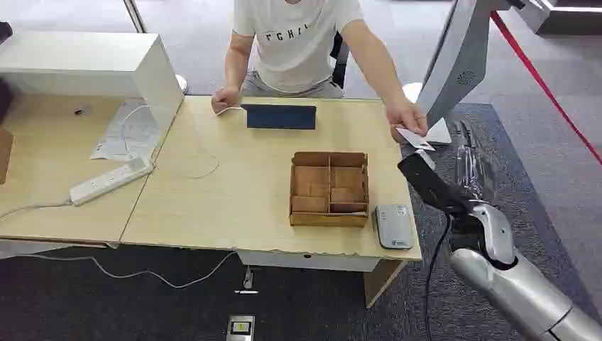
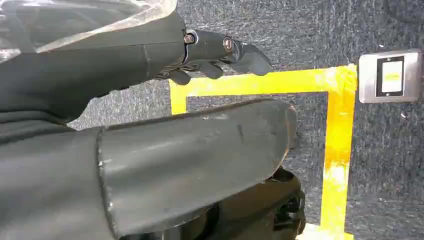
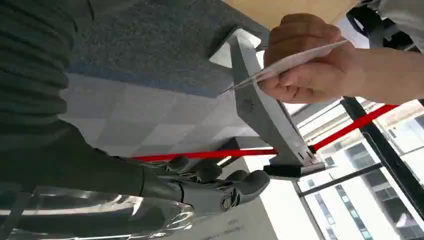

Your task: Pass the card to the sensor for recognition and then transmit it.

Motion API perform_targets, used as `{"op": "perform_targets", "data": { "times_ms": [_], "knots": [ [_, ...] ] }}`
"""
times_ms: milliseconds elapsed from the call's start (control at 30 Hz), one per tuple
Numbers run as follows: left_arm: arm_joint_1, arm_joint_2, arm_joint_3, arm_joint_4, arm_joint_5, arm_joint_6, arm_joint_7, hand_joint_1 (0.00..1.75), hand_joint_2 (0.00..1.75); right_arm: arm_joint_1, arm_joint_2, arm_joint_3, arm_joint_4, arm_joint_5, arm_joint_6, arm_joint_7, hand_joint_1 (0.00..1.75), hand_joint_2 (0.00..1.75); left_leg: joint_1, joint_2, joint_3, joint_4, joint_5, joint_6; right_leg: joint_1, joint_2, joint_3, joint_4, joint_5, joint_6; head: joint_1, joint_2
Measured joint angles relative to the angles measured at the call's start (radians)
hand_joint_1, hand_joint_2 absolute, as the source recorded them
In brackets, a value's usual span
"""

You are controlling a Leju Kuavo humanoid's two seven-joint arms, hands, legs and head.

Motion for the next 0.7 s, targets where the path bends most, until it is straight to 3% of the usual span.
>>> {"op": "perform_targets", "data": {
  "times_ms": [700],
  "knots": [
    [0.002, 0.006, 0.000, 0.000, 0.008, 0.010, 0.005, 0.00, 0.00, -0.016, 0.037, 0.077, 0.194, -0.098, -0.064, -0.029, 0.00, 1.75, 0.000, 0.000, 0.000, 0.000, 0.000, 0.000, 0.000, 0.000, 0.000, 0.000, 0.000, 0.000, 0.000, 0.000]
  ]
}}
